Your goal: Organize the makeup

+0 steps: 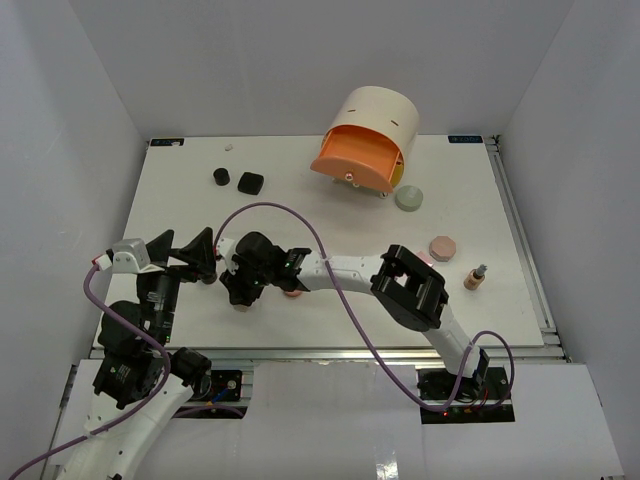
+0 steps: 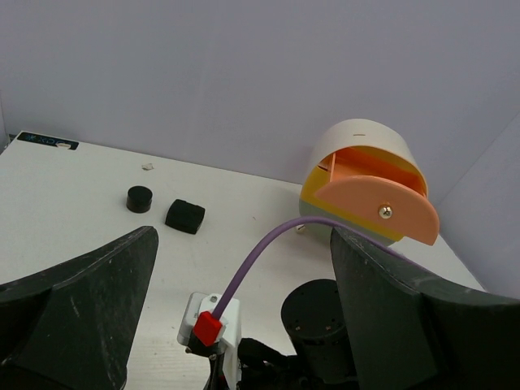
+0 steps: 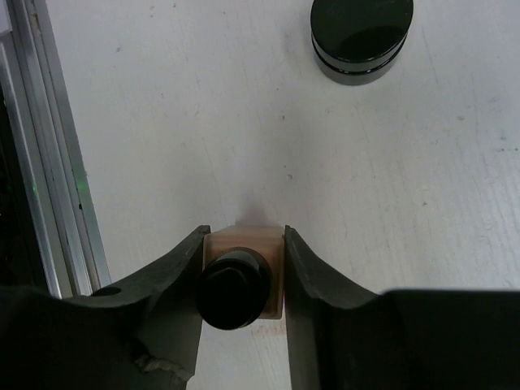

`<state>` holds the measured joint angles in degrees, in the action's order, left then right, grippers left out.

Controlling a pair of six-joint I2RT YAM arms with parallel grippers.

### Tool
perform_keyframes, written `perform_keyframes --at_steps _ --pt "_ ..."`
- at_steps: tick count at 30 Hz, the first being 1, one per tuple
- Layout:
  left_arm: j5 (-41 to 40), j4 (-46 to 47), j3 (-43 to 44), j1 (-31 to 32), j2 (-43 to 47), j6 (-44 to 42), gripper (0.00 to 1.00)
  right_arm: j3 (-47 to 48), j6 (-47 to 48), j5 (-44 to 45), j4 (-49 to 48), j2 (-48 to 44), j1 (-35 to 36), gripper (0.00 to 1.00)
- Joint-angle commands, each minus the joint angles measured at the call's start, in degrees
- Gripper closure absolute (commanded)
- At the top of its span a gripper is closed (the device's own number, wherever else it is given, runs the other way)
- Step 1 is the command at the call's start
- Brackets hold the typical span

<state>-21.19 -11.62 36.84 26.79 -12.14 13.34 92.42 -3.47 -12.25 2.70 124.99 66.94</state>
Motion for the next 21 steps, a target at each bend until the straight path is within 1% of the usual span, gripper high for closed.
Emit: perform_keyframes --at_steps 1,4,7,10,13,16,18,21 --pt "-0.1 -0.3 -0.4 -0.2 0.2 -0.4 0.02 -0.5 2.7 0.6 -1.5 -2.6 0.1 0.69" --pt "0.0 -0.2 -0.4 -0.2 0.3 -0.4 0.02 -1.1 6.4 1.3 0.3 -5.1 -0.2 0.84" --pt "0.6 -0.2 -0.5 -0.2 0.3 -0.3 0.02 -1.4 12.2 -3.0 3.3 -9.4 -2.7 0.92" --pt "1.6 -0.2 -0.5 -0.2 0.1 -0.2 0.02 -1.2 18.5 -8.0 8.1 -16.1 -6.7 0.92" --pt "2.9 -0.2 -0.5 -0.2 -0.3 -0.2 0.02 -0.5 24.0 -10.8 12.1 -22.8 -13.5 0.92" --pt "4.2 -0.2 -0.4 -0.2 -1.0 0.0 0.02 2.0 27.2 -9.9 15.0 -27.3 -21.9 0.92" --pt "5.0 -0.2 -0.3 -0.2 -1.3 0.0 0.02 4.4 29.2 -8.2 15.9 -29.8 -24.7 0.92" --pt "5.7 -0.2 -0.3 -0.2 -1.6 0.2 0.02 6.6 33.0 -2.2 16.4 -32.0 -27.9 0.92"
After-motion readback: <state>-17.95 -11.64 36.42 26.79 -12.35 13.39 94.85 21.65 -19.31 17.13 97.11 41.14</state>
